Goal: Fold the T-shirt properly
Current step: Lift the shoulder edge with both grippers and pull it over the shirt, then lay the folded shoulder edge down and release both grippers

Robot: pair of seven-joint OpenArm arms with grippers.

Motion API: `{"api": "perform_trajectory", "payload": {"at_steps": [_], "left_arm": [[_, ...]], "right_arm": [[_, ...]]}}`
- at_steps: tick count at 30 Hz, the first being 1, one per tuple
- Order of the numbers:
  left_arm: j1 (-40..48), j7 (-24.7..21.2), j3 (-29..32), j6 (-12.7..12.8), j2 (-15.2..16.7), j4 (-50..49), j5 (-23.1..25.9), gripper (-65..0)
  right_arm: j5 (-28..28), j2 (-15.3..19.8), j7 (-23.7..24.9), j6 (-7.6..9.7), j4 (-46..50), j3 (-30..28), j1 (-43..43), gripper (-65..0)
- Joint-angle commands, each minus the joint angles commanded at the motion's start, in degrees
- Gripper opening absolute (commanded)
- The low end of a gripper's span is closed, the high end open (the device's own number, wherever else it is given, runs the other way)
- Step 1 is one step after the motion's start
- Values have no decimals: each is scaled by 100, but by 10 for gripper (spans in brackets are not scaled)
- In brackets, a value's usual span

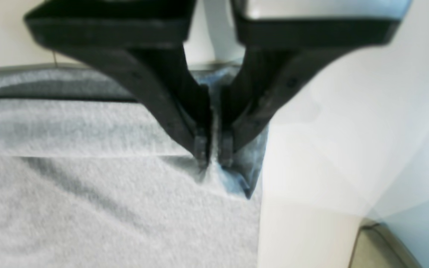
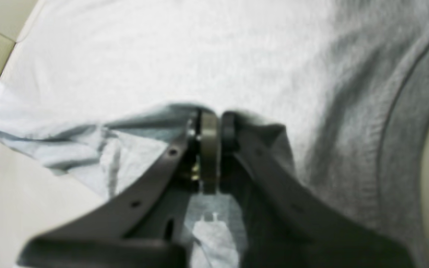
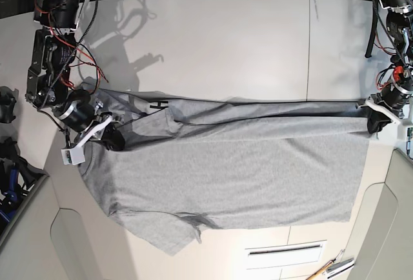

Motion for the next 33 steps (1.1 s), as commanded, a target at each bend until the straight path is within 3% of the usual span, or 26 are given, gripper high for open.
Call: {"api": "perform_trajectory", "payload": {"at_steps": [2, 3, 5, 7, 12, 16, 20, 22, 33], "left_arm": [[0, -133, 0, 0, 0, -94, -2, -650], [0, -205, 0, 0, -4, -151, -2, -650], [2, -214, 0, 0, -2, -203, -2, -520], [0, -214, 0, 0, -4, -205, -2, -436], [0, -210, -24, 0, -7, -205, -142, -266], [4, -186, -372, 0, -7, -205, -205, -258], [15, 142, -662, 0, -7, -205, -671, -252], [50, 179, -660, 0, 4, -212, -667, -204], [46, 219, -656, 0, 15, -1016, -960, -190]], "right_arm": [[-2, 0, 149, 2, -173, 0, -4, -650], [0, -2, 184, 0, -223, 0, -7, -599], [0, 0, 197, 0, -247, 2, -11, -416], [2, 0, 197, -2, -243, 2, -7, -330], [61, 0, 166, -20, -168, 118, -9, -329], [223, 0, -358, -20, 129, 651, -17, -329], [662, 4, -837, -20, 470, 1432, -42, -329], [800, 4, -999, -20, 505, 1722, -44, -329], [778, 214, -612, -24, 503, 1921, -986, -329]]}}
